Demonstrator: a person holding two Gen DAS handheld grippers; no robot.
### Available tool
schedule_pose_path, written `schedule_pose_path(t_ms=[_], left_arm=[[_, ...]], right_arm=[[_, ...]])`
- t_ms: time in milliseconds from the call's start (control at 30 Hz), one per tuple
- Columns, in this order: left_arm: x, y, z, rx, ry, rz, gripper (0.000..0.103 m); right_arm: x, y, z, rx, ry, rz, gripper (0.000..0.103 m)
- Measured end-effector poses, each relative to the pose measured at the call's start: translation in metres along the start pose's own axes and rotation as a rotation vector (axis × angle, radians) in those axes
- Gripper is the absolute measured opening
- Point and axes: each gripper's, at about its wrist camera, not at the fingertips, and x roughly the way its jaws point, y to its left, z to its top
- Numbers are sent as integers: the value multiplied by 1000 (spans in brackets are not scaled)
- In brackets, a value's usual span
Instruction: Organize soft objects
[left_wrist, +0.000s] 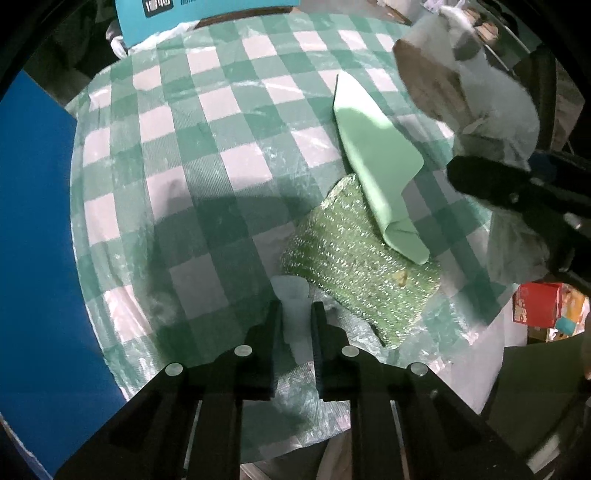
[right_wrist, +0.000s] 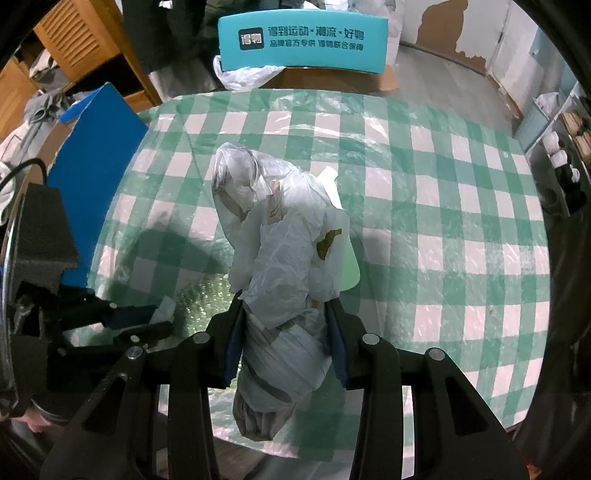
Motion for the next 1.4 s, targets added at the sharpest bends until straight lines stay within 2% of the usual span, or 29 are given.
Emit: schedule_pose_path(t_ms=[267,500,1000,1400], left_arm=[[-23,-7,6,50,-70,32,15],[-54,6,8,83,-148,88,15],[-102,42,4,65,-272,141,15],[-144,66,-1,44,-371,166,15]], right_arm=[[-10,11,3,-34,-14,-6,39],[-23,22,5,-57,-34,7,39],[-41,34,23,-69,-66,4,39],[-65,61,45,-108,-122,19,39]])
